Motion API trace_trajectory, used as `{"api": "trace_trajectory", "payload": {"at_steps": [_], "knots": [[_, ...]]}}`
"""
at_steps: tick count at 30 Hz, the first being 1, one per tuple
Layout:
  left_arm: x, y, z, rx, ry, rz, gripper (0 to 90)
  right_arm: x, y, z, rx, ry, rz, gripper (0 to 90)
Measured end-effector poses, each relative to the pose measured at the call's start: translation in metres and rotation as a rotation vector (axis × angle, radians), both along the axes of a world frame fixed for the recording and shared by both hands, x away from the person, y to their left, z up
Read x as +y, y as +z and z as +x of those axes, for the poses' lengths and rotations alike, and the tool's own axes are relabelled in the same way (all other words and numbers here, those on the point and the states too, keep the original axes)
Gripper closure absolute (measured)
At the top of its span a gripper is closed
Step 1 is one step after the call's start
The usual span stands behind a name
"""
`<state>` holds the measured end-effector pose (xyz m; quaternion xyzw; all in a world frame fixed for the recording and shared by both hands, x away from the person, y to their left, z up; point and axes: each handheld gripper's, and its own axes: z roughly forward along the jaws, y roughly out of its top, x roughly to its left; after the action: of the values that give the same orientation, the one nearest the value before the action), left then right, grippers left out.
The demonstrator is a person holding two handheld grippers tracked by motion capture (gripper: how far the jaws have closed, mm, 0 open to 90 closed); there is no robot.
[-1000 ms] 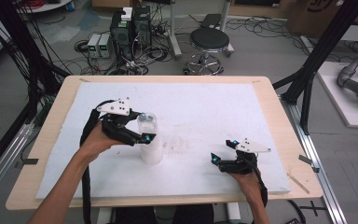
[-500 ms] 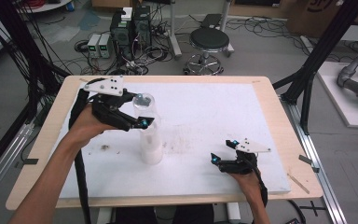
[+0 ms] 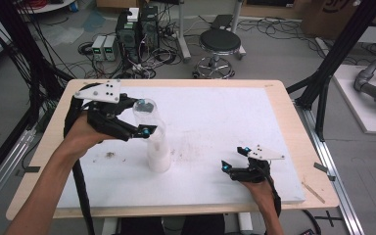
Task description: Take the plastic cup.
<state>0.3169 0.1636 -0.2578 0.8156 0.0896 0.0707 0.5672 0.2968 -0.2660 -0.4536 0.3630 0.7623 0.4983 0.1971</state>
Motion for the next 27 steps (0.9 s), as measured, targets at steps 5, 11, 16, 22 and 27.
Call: {"api": "trace_trajectory", "payload": {"at_steps": [5, 11, 16, 22, 27], "knots": [[0.003, -0.01, -0.012, 0.006, -0.008, -0.019, 33.7, 0.0, 0.0, 0.0, 0.007, 0.001, 0.006, 15.2], [-0.002, -0.03, -0.028, 0.017, -0.032, -0.052, 33.7, 0.0, 0.0, 0.0, 0.005, -0.002, 0.004, 15.2], [-0.01, -0.045, -0.036, 0.018, -0.046, -0.069, 33.7, 0.0, 0.0, 0.0, -0.001, -0.004, 0.004, 15.2], [-0.019, -0.061, -0.041, 0.026, -0.059, -0.109, 33.7, 0.0, 0.0, 0.0, -0.002, 0.0, 0.003, 15.2], [-0.029, -0.07, -0.045, 0.026, -0.072, -0.111, 33.7, 0.0, 0.0, -0.001, -0.013, -0.001, 0.0, 15.2]]}}
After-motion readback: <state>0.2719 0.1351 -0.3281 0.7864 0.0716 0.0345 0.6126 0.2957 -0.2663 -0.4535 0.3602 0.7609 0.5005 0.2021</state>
